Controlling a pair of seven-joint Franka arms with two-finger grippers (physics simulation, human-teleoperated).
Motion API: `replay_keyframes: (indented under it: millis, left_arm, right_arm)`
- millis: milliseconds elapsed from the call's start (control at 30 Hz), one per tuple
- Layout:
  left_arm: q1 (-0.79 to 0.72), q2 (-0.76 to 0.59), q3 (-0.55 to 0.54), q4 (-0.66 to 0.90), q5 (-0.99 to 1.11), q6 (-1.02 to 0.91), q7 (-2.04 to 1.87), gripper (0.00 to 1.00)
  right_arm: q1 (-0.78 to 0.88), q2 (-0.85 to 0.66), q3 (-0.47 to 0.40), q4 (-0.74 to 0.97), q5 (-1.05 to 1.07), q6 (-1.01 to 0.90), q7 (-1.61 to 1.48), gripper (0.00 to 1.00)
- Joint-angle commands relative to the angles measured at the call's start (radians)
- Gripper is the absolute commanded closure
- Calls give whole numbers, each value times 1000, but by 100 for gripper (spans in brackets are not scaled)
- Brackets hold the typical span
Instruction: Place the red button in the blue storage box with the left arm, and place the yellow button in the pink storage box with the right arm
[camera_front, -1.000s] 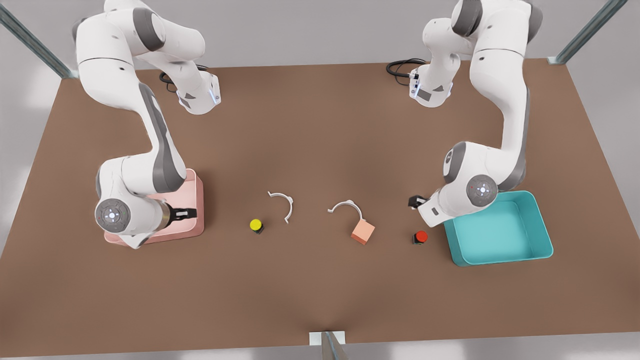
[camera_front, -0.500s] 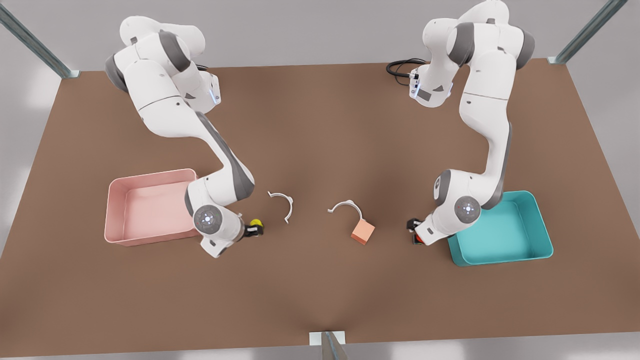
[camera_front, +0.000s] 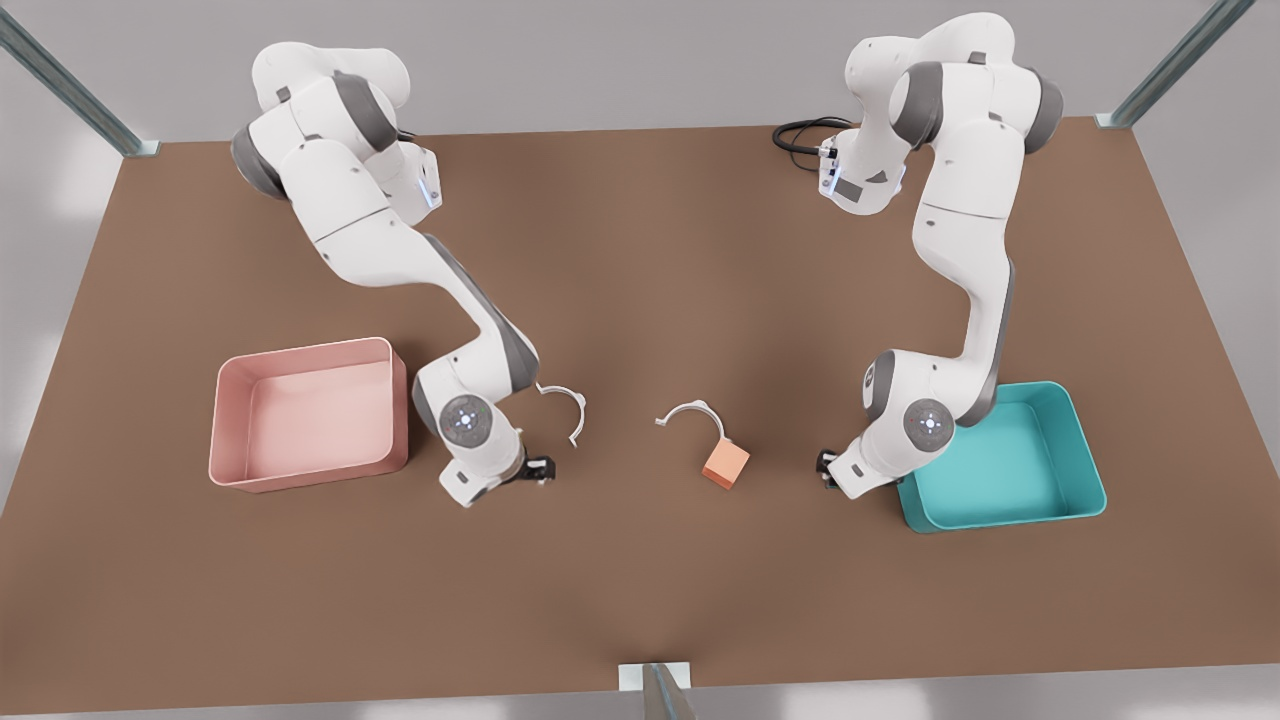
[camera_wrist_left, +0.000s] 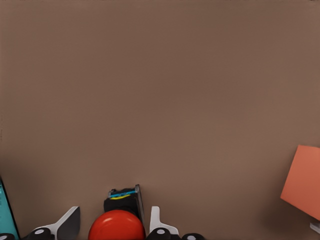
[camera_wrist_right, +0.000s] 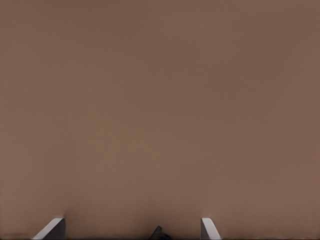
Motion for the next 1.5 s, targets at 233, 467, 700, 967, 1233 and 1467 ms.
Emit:
replay_keyframes:
  millis: [233, 467, 700, 967, 1233, 1467]
  left_arm:
    - [2, -7, 2, 3, 1, 5, -2, 51]
    - [3, -220, 63, 2, 3, -243, 70, 51]
    - [209, -257, 130, 43, -5, -314, 546, 50]
    - [241, -119, 129, 87, -8, -309, 547, 0]
    - [167, -482, 121, 187, -3, -583, 14, 0]
    - [201, -556, -12, 210, 40, -719, -135, 0]
  right_arm:
    - [-15, -60, 1, -144, -2, 64, 303, 0]
    - [-15, -40, 1, -161, 0, 95, 331, 7]
    - [-18, -26, 1, -162, 3, 95, 334, 27]
    - [-18, -26, 1, -162, 1, 100, 322, 68]
    - [-76, -147, 23, -147, 0, -26, 162, 69]
    - [-161, -213, 23, -144, 0, -57, -6, 68]
